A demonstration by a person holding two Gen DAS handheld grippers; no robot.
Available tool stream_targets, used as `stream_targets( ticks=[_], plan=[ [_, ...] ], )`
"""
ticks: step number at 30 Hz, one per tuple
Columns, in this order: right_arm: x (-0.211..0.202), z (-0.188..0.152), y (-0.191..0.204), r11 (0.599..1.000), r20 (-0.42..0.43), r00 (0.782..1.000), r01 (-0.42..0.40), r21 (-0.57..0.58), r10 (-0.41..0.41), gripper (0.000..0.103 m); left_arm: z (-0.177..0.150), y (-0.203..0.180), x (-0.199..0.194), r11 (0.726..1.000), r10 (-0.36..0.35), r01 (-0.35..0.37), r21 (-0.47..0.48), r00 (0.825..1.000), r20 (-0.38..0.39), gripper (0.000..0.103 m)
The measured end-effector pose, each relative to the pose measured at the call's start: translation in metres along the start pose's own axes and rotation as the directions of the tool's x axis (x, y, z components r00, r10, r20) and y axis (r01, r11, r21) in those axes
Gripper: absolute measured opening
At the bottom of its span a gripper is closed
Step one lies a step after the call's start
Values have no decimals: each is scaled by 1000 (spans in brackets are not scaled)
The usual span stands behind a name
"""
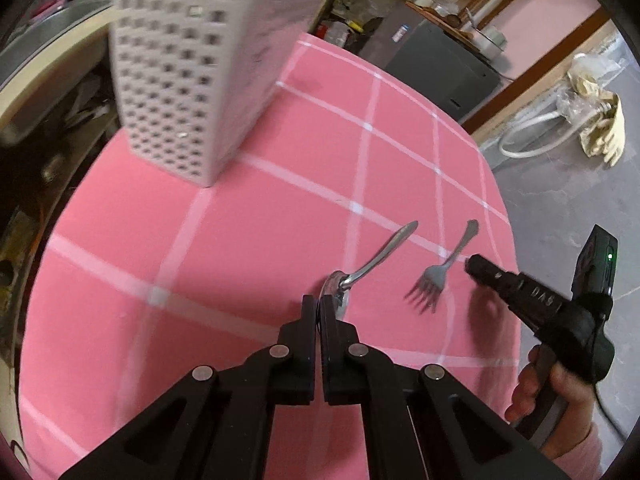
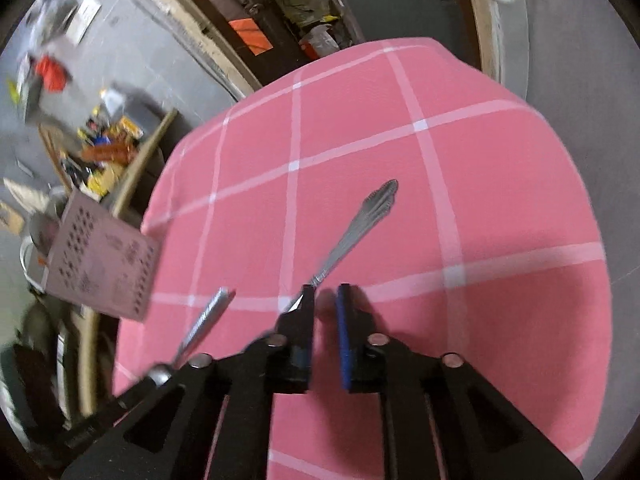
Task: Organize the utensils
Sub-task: 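Grasp the fork handle with the right gripper while the left gripper holds the spoon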
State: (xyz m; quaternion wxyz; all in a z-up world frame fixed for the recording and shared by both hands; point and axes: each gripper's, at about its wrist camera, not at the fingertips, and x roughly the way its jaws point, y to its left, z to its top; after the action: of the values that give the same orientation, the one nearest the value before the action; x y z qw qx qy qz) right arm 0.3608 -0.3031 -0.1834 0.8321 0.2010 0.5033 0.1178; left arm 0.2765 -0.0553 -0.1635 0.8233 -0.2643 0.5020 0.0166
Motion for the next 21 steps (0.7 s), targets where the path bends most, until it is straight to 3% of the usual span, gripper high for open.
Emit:
stream_targets(
  ticks=[6, 13, 21],
  plan=[
    [24, 7, 18, 1000, -57, 998, 24, 8, -23, 19, 0, 17, -7, 999, 19, -18, -42, 1000, 16, 2],
    [38, 13, 33, 997, -46, 996, 75, 18, -74, 9, -3, 19, -10, 997, 22, -20, -73, 999, 25, 2],
    [32, 4, 26, 995, -37, 998, -49, 93, 52, 4, -2, 27, -27, 999, 35, -32, -43, 997, 69, 2]
  ],
)
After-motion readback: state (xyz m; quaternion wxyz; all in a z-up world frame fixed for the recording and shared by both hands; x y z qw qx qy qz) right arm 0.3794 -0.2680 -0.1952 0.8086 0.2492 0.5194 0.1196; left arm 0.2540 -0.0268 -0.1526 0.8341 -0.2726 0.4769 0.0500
